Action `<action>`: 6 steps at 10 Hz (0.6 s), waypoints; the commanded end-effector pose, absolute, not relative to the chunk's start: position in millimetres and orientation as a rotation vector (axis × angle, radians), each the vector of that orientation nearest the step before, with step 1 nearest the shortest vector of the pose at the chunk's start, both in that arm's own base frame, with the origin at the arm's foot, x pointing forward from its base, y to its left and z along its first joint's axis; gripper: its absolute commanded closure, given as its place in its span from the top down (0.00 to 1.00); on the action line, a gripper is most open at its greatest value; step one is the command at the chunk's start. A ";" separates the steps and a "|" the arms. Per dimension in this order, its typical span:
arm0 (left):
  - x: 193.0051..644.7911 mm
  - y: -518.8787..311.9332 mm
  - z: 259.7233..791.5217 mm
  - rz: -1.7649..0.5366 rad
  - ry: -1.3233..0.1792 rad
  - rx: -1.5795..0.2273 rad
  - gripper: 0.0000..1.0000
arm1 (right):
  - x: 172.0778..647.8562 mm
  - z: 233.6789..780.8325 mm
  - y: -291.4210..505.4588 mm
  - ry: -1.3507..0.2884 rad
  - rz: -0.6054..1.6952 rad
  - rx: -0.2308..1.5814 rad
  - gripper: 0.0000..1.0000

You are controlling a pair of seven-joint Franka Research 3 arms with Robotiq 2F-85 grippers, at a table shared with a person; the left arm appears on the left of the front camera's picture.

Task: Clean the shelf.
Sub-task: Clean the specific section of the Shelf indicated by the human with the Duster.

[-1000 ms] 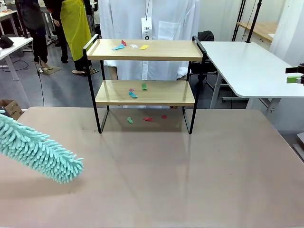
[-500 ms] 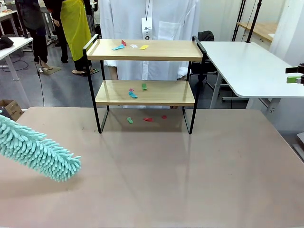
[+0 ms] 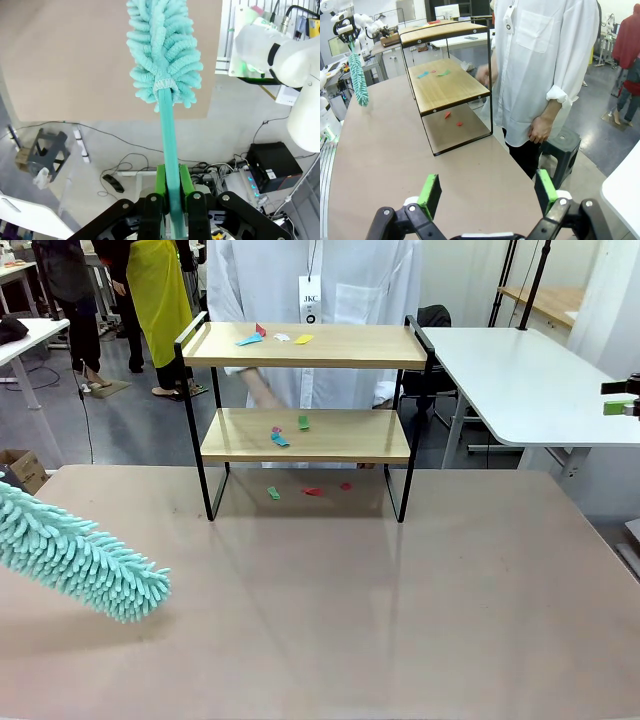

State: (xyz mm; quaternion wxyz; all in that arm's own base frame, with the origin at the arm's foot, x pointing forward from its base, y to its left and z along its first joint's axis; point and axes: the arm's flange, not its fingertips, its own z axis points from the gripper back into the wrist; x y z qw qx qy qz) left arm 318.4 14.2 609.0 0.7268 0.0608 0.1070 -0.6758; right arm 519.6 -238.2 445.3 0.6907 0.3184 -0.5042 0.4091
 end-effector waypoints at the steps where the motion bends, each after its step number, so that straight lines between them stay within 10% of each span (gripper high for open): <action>1: 318.4 13.4 611.5 -1.474 0.232 0.138 0.13 | 520.6 446.8 -236.6 -1.129 0.916 0.701 1.00; 6: 318.4 13.4 611.5 -1.474 0.232 0.138 0.13 | 520.6 446.8 -236.6 -1.129 0.916 0.701 1.00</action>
